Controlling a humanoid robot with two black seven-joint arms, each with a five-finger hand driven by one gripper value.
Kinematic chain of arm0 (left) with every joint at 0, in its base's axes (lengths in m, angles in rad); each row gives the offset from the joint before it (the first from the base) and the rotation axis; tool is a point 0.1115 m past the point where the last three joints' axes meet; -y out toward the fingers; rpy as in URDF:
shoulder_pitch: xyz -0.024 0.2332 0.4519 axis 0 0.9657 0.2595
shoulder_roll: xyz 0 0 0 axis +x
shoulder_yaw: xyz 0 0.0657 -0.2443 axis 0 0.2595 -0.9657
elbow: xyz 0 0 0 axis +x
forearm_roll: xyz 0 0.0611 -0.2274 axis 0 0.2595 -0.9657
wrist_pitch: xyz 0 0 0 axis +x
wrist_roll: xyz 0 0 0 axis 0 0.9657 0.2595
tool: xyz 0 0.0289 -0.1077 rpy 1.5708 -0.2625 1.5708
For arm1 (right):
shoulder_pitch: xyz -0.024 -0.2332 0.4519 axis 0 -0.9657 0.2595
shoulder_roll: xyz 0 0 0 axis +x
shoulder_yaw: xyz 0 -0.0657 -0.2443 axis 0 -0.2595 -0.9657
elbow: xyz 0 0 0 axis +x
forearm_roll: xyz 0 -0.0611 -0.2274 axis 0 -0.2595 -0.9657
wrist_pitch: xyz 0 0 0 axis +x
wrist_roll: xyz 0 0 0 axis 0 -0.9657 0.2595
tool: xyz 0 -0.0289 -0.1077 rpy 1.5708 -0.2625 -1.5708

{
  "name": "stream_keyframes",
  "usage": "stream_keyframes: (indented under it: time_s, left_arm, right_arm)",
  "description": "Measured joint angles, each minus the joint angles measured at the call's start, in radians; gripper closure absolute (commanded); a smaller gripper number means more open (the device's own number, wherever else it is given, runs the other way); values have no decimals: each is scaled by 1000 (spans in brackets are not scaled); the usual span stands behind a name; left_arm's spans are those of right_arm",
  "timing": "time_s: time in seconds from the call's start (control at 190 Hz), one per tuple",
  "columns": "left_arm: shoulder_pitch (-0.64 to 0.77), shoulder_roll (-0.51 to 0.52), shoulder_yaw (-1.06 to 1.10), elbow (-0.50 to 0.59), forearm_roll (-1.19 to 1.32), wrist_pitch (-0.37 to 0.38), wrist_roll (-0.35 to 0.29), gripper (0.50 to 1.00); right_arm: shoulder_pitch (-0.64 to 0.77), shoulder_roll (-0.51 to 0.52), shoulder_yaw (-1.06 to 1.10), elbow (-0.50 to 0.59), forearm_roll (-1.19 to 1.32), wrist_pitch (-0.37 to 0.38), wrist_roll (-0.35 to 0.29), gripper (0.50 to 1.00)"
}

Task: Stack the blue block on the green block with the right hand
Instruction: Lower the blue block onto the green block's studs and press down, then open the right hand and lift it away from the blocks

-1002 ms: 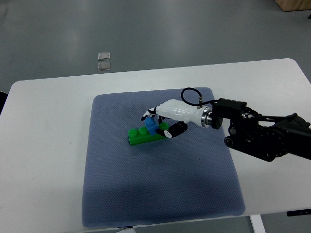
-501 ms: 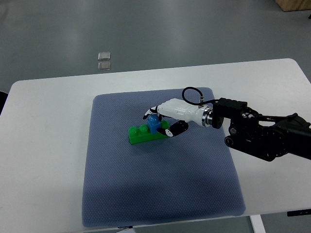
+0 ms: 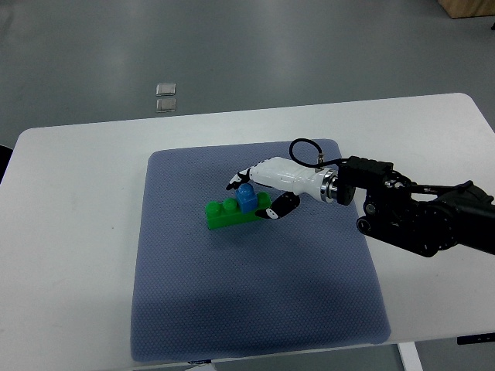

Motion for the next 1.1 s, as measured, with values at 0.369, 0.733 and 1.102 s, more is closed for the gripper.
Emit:
stream_keyframes:
  time_s: [0.369,0.733,1.102]
  left_arm:
    - [0,0,0,0,0,0,0,500]
    - [0,0,0,0,0,0,0,500]
    - [0,0,0,0,0,0,0,500]
  right_arm:
    - [2,-10,14,25,21,2,7,583]
    - [28,-100,100,98,149,32,12,583]
    - [33,-145,250,18,710,331,-73,583]
